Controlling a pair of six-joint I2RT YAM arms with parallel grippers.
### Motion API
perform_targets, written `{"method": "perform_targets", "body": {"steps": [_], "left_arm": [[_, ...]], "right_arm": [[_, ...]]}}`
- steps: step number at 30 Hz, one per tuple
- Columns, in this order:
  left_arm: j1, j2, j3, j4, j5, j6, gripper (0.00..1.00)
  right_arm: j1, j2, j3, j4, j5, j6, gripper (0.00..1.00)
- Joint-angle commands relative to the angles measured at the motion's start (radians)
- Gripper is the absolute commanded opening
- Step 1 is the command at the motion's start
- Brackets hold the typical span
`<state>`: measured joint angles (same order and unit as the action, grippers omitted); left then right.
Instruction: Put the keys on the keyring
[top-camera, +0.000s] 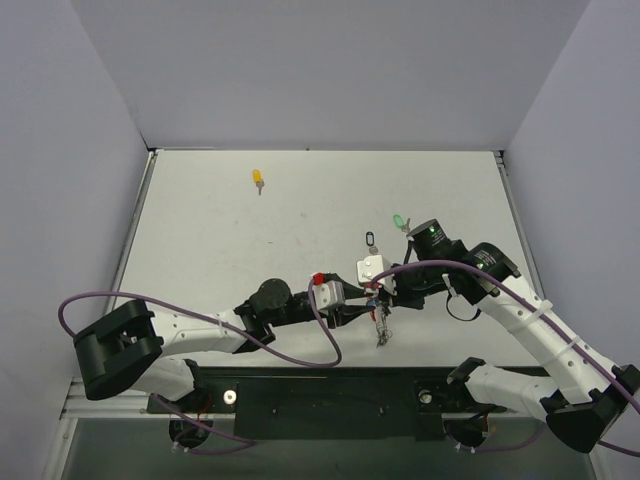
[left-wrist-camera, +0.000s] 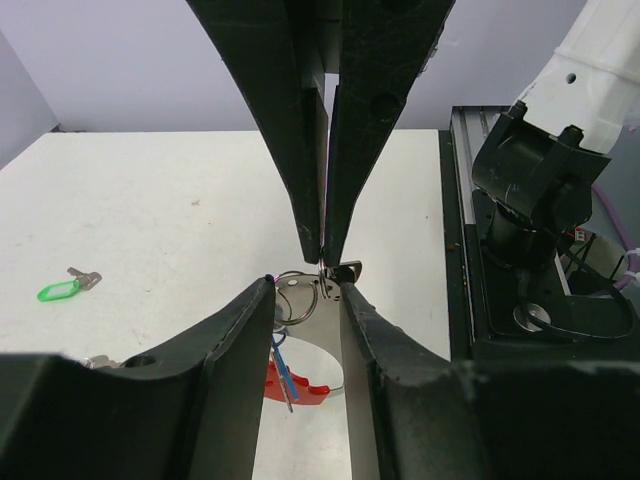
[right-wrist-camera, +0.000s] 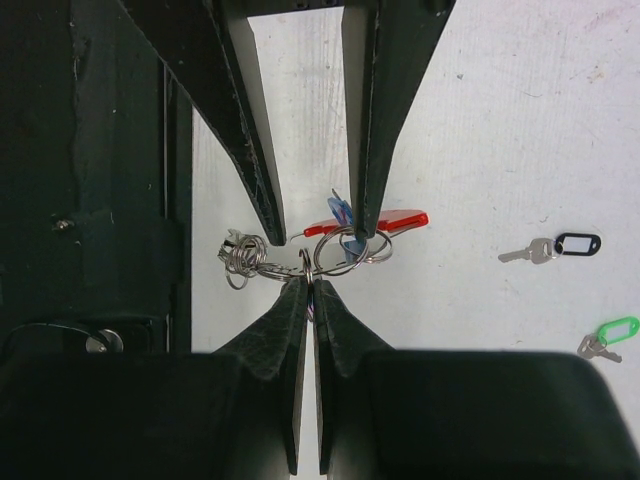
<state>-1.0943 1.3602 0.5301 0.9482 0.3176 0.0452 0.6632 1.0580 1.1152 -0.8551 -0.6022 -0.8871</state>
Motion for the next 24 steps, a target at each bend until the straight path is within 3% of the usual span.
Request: {"method": "perform_targets", "body": {"steps": [1,13,24], "left_arm": [[-0.009,0.019,0.036,0.099,-0.008,-0.024,0.4],[-0.012,0.048,0.033,0.135,0.006,-0.039,0.38],[-0.013,0.057,0.057,0.069,0.021,-0.016,0.29]], "right_arm": [[0.009,-0.015,0.008,0.016,-0.028,0.023,0.0],[0.007,-0.013,0.003,0.039,-0.041,0.056,0.0],[0.007,-0.019,0.0,0.044,-0.044,0.06,0.0]]}}
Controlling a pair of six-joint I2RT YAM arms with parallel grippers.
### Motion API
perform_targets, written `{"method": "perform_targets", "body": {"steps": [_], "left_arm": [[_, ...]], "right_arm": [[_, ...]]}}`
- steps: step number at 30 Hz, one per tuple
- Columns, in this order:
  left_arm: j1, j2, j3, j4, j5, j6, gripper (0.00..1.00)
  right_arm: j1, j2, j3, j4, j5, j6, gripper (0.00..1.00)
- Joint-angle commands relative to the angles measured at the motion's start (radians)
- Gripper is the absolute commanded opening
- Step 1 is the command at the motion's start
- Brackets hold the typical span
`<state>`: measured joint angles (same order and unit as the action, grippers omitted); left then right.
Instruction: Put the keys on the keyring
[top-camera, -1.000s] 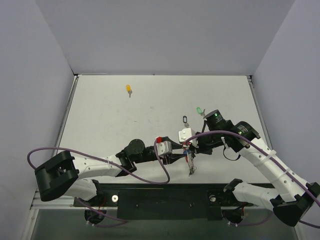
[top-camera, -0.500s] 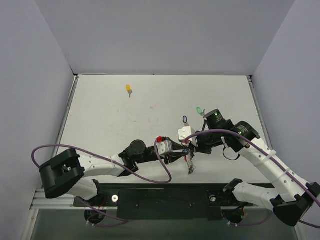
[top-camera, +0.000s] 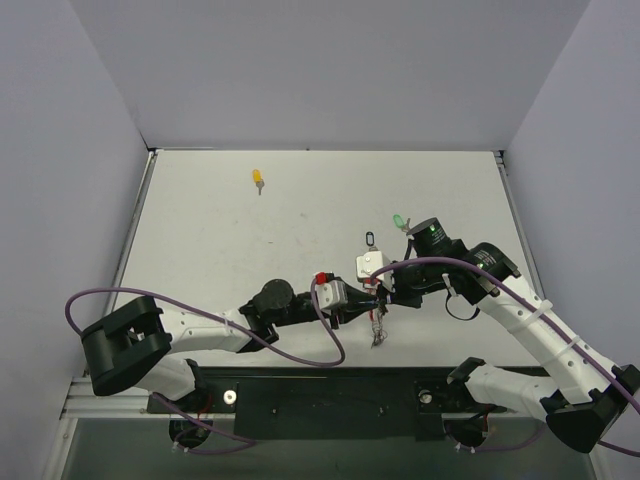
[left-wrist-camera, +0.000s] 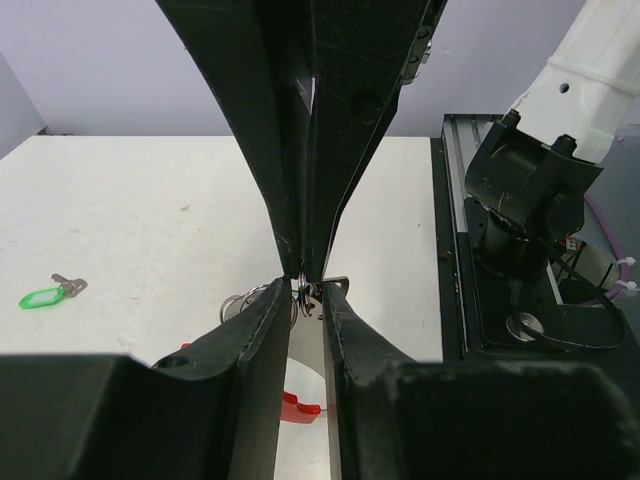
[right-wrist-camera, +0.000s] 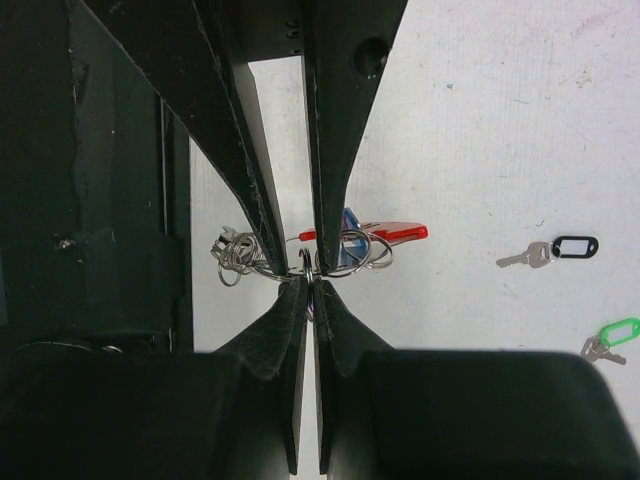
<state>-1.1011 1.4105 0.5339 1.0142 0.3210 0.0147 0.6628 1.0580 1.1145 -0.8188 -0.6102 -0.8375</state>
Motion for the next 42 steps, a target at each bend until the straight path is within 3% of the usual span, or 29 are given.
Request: {"method": "perform_targets", "body": {"steps": [1,5,10,22,28,32,37,38,39,42], "left_arm": [[-0.008,0.007,0.057,0.0,0.018,0.021,0.29],[-0.009,0.008,0.066,-0.017,0.024,0.027,0.28],[-0.009,0.013,0.086,-0.069,0.041,0.039,0.15],[-0.009,0.01,0.092,-0.101,0.024,0.053,0.22],[-0.009,0.01,0.095,-0.103,0.023,0.051,0.2],[-0.009,0.008,0.097,-0.101,0.032,0.05,0.0],[-0.002,-0.013,0.069,-0.068,0.038,0.033,0.0],[0.003,-0.018,0.045,-0.034,0.035,0.022,0.0],[0.015,-0.03,0.034,-0.007,0.032,-0.01,0.0],[0.052,-0.074,-0.04,0.136,0.042,-0.099,0.0]], "right_arm": [[0.008,-0.018,-0.001,0.007,-0.036,0.011,0.0],[0.008,-0.016,-0.001,0.01,-0.039,0.012,0.0],[0.008,-0.018,-0.001,0.01,-0.039,0.017,0.0],[0.008,-0.021,-0.004,0.01,-0.037,0.017,0.0],[0.008,-0.021,-0.002,0.01,-0.039,0.017,0.0],[0.008,-0.021,-0.005,0.013,-0.042,0.018,0.0],[0.001,-0.029,-0.018,0.026,-0.052,0.043,0.0],[-0.012,-0.032,-0.021,0.042,-0.06,0.07,0.04],[-0.022,-0.041,-0.025,0.053,-0.086,0.086,0.16],[-0.107,-0.061,-0.036,0.092,-0.211,0.167,0.32]]}}
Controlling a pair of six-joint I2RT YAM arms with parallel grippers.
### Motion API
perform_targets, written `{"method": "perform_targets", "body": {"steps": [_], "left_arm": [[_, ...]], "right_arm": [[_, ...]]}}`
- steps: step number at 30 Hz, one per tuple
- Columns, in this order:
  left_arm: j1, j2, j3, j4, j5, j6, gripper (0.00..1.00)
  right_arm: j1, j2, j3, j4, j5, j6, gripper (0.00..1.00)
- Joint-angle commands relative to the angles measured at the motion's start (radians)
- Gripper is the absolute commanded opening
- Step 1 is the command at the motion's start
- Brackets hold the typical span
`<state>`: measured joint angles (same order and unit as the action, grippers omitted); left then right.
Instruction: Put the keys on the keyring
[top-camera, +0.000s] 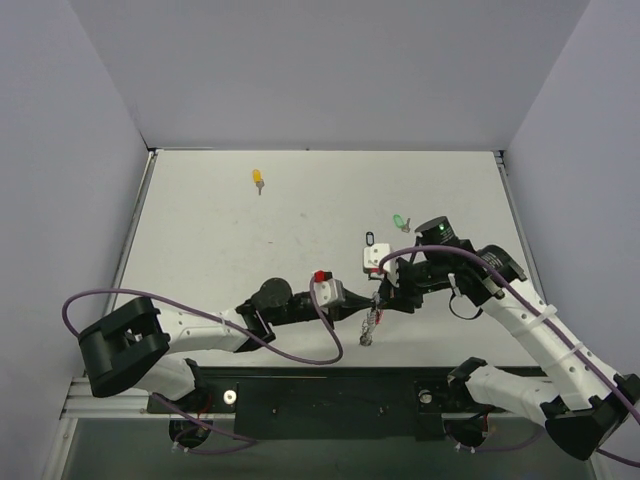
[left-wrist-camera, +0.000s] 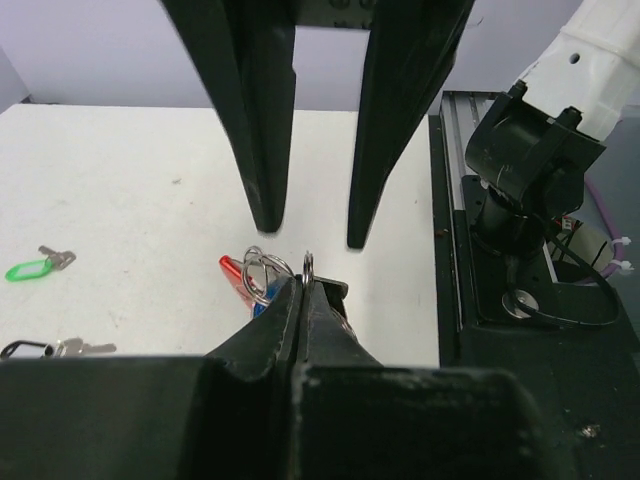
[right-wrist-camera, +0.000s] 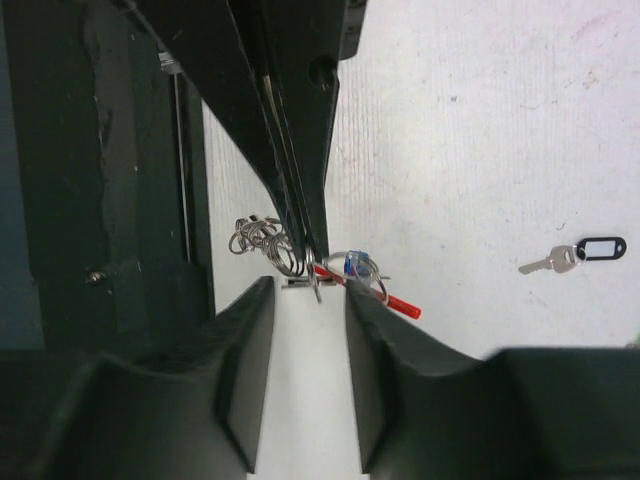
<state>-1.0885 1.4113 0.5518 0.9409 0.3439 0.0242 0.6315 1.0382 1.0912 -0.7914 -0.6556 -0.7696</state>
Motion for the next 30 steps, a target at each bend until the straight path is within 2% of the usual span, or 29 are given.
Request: {"method": "perform_targets", "body": {"steps": [1,6,9,15,16,22,30], "left_arm": [[0.058,-0.081,-0.075,0.266,0.029,-0.145,0.0],[0.114,-0.126,-0.168,0.466,0.05,-0.289,0.0],[0.142,-0.133,-0.176,0.547,0.081,-0.337,0.0],[0.156,-0.15,-0.17,0.598,0.107,-0.389,0.0],[0.162,-0.15,-0.17,0.605,0.113,-0.401,0.0],[0.188,-0.143,-0.184,0.7,0.116,-0.461,0.0],[0.19,-0.163,-0.182,0.702,0.115,-0.469,0.0]], "right_arm": [[-0.093,-0.053,-0.017,0.069,-0.191,0.104,0.33],[-0.127,-0.078,-0.057,0.086,-0.37,0.108,0.44],[-0.124,-0.076,-0.085,0.168,-0.412,0.177,0.45],[-0.118,-0.073,-0.155,0.579,-0.45,0.591,0.45],[-0.118,-0.073,-0.162,0.633,-0.449,0.611,0.45],[-0.128,-0.072,-0.154,0.666,-0.457,0.667,0.45],[-0.148,-0.084,-0.18,0.659,-0.455,0.679,0.42]]}}
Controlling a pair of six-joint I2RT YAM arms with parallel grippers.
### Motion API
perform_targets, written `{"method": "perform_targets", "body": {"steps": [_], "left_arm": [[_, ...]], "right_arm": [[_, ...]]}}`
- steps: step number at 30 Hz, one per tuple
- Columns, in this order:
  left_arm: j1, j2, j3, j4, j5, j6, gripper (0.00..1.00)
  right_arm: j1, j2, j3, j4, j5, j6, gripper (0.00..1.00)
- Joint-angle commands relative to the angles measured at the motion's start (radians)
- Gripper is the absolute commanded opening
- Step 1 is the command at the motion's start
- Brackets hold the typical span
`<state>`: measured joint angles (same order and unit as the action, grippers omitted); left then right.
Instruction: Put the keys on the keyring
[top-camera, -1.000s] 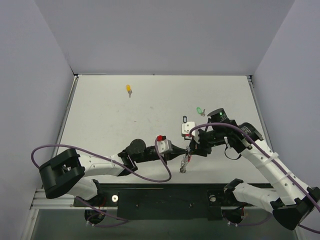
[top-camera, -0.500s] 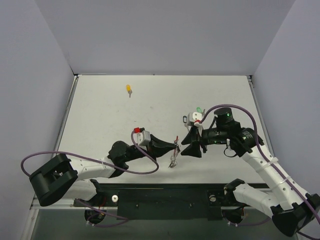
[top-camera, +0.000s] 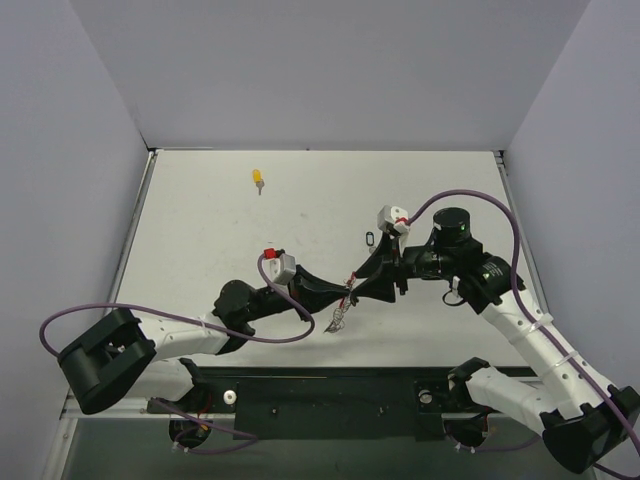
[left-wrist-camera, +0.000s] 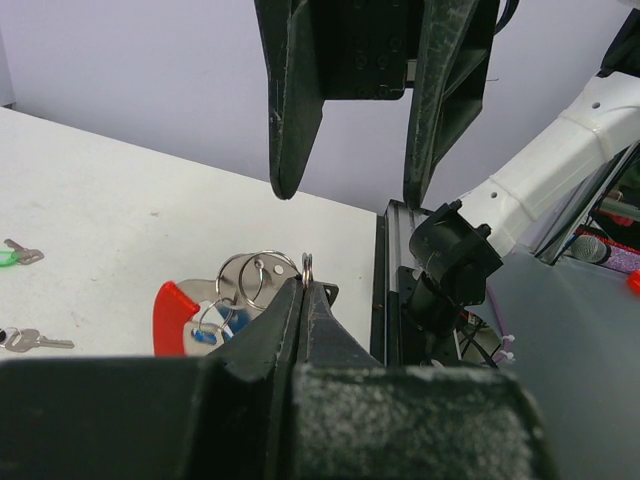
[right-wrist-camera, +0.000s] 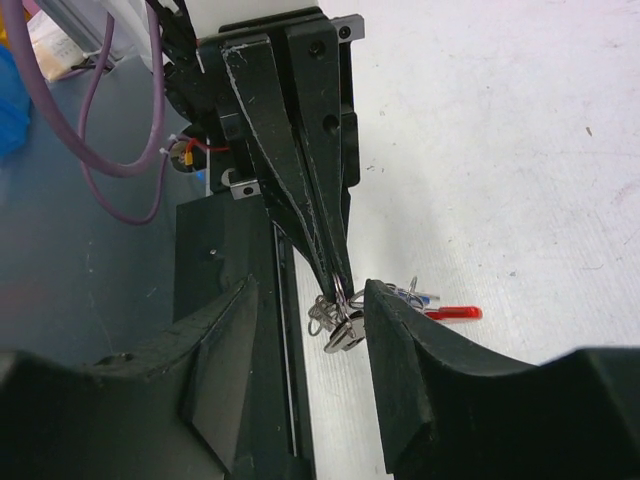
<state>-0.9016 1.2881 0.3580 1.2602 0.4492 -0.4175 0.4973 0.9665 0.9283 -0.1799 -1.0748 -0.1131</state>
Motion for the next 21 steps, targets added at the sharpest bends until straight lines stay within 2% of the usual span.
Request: {"method": "perform_targets", "body": {"steps": [1,21], "left_arm": [[0.003,-0.041,0.012,0.384,0.009,-0.029,0.0],[0.007,-0.042,0.03,0.38,0.026,-0.029,0.0]], "right_arm": [[-0.017,-0.014,-0.025,0.049,-0.034,0.021,0.42],[-0.034,0.012,-0.077,0.007,-0.091,-0.126,0.37]]}}
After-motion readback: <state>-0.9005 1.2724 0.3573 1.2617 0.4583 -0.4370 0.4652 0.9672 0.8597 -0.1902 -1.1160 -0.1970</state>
